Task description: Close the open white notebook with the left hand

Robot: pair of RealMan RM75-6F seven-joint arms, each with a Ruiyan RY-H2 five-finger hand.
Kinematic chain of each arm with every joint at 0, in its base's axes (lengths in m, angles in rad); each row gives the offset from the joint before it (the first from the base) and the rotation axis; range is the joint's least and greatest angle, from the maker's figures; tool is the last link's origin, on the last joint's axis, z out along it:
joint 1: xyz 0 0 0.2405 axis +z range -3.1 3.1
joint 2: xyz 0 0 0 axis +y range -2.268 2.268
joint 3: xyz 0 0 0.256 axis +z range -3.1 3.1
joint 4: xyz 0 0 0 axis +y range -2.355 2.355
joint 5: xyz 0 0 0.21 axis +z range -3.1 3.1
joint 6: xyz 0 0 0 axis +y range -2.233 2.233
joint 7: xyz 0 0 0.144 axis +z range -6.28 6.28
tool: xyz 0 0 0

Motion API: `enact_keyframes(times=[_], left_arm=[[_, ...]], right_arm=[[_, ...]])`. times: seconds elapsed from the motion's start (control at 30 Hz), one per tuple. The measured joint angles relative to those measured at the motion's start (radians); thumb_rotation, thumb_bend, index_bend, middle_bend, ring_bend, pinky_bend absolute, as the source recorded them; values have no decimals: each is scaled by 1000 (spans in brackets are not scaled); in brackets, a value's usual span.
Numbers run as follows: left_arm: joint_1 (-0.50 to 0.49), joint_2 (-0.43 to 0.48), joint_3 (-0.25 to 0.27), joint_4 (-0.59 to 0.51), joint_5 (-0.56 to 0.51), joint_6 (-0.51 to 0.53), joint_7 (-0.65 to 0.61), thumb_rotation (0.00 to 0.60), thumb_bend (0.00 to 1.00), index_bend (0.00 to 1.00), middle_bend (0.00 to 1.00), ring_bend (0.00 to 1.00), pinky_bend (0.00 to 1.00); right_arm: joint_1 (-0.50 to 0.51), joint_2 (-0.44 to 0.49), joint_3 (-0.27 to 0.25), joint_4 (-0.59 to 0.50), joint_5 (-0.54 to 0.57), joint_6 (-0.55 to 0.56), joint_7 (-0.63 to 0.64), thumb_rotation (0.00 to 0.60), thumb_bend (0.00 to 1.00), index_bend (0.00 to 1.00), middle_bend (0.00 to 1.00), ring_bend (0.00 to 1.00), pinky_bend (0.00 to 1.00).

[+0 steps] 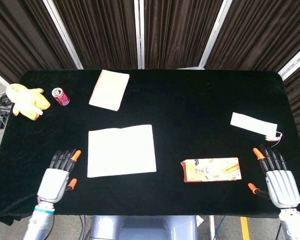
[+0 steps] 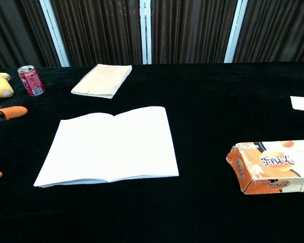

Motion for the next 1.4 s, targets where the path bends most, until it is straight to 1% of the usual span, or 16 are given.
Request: enact_keyframes(times=[0.13,0.2,0.6,0.9,1.4], left_arm=[[-22,-47,-12,25,-27,-33,32,600,248,0,0,0,0],[-31,-69,-17,39,-39,-46,42,600,233,0,0,0,0],[-79,-169,-45,117,-101,-100,113,600,254,0,0,0,0],[-107,-220,-57,169,-137,-131,140,600,258,0,0,0,0],[-124,-248,-35,179,-147,-128,150,600,258,0,0,0,0]], right_arm=[[0,1,-1,0,-2,0,1,600,12,0,0,0,0],[0,1,-1,-1,-3,1,2,600,12,0,0,0,0],[0,2,-2,0,-4,1,5,600,12,0,0,0,0],[-1,3,-3,-2,-7,2,9,600,12,0,0,0,0],[0,3,-7,-4,-11,0,5,600,12,0,0,0,0]])
